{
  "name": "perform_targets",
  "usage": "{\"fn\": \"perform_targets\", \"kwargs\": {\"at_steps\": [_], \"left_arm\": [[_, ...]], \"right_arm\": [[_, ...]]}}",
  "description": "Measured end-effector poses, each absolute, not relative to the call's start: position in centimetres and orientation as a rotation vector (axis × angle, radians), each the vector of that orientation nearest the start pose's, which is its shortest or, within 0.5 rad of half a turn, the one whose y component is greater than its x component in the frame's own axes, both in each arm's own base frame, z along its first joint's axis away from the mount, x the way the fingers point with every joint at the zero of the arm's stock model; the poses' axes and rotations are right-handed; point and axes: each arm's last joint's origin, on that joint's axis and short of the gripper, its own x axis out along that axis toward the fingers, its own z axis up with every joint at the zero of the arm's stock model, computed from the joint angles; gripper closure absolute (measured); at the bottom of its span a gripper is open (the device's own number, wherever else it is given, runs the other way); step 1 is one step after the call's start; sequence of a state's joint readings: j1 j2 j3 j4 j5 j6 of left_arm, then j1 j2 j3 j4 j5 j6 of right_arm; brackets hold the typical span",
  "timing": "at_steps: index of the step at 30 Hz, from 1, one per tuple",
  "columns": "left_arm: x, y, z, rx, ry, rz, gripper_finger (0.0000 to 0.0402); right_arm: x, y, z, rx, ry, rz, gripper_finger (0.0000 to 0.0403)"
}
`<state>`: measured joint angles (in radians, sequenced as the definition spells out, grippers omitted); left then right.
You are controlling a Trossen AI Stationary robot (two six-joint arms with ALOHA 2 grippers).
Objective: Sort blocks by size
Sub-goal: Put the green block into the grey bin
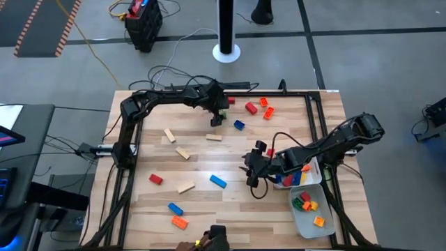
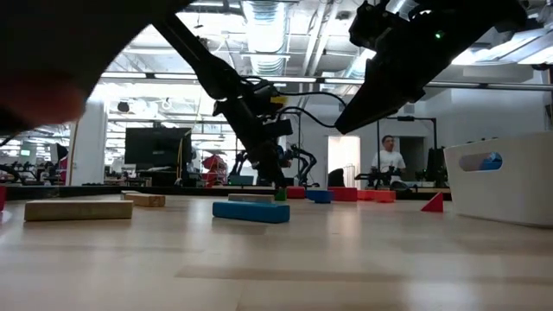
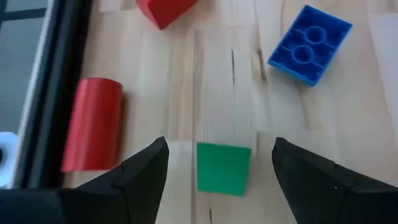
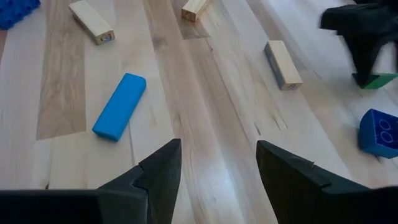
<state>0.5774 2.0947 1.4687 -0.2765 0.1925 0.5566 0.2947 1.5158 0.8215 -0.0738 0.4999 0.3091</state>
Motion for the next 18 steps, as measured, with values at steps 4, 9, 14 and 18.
{"fn": "perform_targets", "kwargs": {"at_steps": [4, 9, 14, 18], "left_arm": [[37.7, 23.8, 14.7, 0.154, 0.939, 0.087, 0.0127], [37.9, 23.7, 14.8, 0.164, 0.927, 0.087, 0.0138], [38.1, 23.8, 15.0, 0.155, 0.915, 0.098, 0.0194], [38.1, 23.8, 15.0, 0.146, 0.915, 0.101, 0.0261]], "right_arm": [[29.1, 7.4, 19.2, 0.003, 0.664, -0.303, 0.0165], [29.1, 7.3, 19.2, 0.003, 0.664, -0.306, 0.0165], [29.1, 7.3, 19.2, 0.005, 0.661, -0.306, 0.0171], [29.1, 7.3, 19.2, 0.004, 0.665, -0.307, 0.0176]]}}
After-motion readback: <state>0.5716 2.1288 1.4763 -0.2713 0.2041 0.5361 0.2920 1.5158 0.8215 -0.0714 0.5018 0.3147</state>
